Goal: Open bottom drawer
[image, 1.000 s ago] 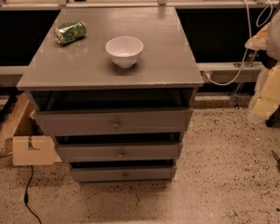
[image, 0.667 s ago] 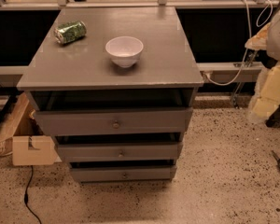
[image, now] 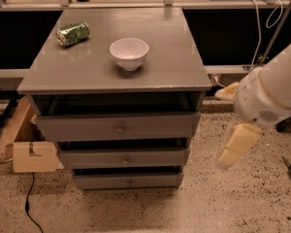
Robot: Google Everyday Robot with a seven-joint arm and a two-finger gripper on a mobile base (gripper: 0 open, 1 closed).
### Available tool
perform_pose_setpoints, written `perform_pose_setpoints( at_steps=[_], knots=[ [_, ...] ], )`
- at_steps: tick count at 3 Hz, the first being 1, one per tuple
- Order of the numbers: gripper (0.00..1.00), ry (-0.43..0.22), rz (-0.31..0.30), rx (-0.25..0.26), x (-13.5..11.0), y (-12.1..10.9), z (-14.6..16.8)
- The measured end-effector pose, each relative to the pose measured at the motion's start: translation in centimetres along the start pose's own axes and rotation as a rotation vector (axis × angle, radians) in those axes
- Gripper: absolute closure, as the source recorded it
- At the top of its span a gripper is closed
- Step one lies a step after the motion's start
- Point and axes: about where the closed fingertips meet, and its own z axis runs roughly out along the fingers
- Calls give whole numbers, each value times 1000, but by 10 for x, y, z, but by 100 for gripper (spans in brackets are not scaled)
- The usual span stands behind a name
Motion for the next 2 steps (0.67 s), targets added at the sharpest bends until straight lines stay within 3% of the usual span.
perform_pose_setpoints(
  at_steps=[1, 2],
  knots=[
    [0, -107, 2, -115, -15, 40, 85],
    [0, -90, 11, -157, -6, 60, 106]
  ],
)
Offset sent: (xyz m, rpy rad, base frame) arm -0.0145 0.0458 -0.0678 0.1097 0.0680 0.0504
